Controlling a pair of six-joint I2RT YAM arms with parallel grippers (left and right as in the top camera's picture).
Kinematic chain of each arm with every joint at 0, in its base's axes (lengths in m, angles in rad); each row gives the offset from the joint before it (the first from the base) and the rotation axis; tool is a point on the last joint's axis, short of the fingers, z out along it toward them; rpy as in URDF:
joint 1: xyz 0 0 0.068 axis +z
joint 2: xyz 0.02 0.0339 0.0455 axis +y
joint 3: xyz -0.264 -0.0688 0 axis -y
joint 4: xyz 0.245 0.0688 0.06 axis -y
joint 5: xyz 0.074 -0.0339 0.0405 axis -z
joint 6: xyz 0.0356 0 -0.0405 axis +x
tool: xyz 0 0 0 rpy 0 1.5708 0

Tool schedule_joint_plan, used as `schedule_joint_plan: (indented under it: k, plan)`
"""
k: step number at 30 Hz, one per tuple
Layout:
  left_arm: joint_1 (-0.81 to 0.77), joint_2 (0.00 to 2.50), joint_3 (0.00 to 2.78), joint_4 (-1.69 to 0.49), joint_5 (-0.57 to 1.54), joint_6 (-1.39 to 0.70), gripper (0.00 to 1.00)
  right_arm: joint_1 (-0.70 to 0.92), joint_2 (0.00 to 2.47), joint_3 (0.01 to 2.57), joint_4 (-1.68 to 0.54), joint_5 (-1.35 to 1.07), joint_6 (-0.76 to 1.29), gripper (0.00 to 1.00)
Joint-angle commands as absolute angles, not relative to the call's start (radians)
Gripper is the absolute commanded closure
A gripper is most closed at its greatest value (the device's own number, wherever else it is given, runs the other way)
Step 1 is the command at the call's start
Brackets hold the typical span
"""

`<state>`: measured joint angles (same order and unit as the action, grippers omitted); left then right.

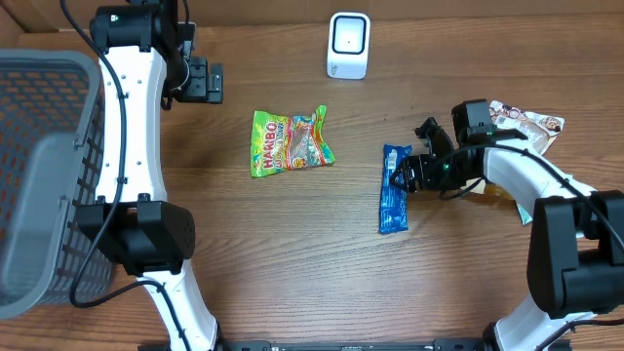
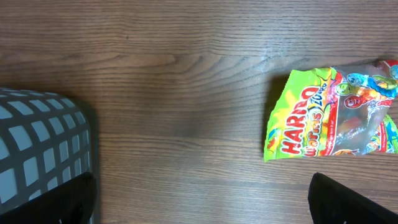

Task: Scan the item barcode
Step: 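Lower the blue bar onto the table and open the right gripper, then lower the right gripper onto the blue bar and grasp it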

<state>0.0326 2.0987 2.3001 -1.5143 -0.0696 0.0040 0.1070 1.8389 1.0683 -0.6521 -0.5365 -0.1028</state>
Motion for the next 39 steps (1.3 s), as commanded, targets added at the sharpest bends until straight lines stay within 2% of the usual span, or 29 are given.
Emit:
schedule_joint_plan:
  k: [1,5,13,17,28,32,35,39]
  plan:
    - [0.024,2.106,2.307,-1.514,-0.059,0.023,0.01,0.112,1.846,1.001,-0.569,-0.57,-0.024,0.23]
    - [0.024,2.106,2.307,-1.514,-0.059,0.023,0.0,0.112,1.846,0.95,-0.48,-0.57,0.006,0.31]
    - [0.024,2.106,2.307,-1.514,-0.059,0.023,0.0,0.112,1.846,0.907,-0.398,-0.582,0.057,0.61]
    - [0.024,2.106,2.307,-1.514,-0.059,0.023,0.0,0.112,1.846,0.912,-0.4,-0.586,0.057,0.71]
    - [0.024,2.106,2.307,-1.514,-0.059,0.023,0.0,0.06,1.791,1.178,-0.604,-0.781,-0.029,0.77]
    - [0.024,2.106,2.307,-1.514,-0.059,0.023,0.0,0.093,1.747,1.251,-0.646,-0.784,-0.115,0.85]
    - [0.024,2.106,2.307,-1.514,-0.059,0.023,0.0,0.11,1.705,1.261,-0.664,-0.726,-0.127,0.83]
    - [0.024,2.106,2.307,-1.514,-0.059,0.023,0.0,0.109,1.713,1.256,-0.775,-0.53,-0.128,0.72]
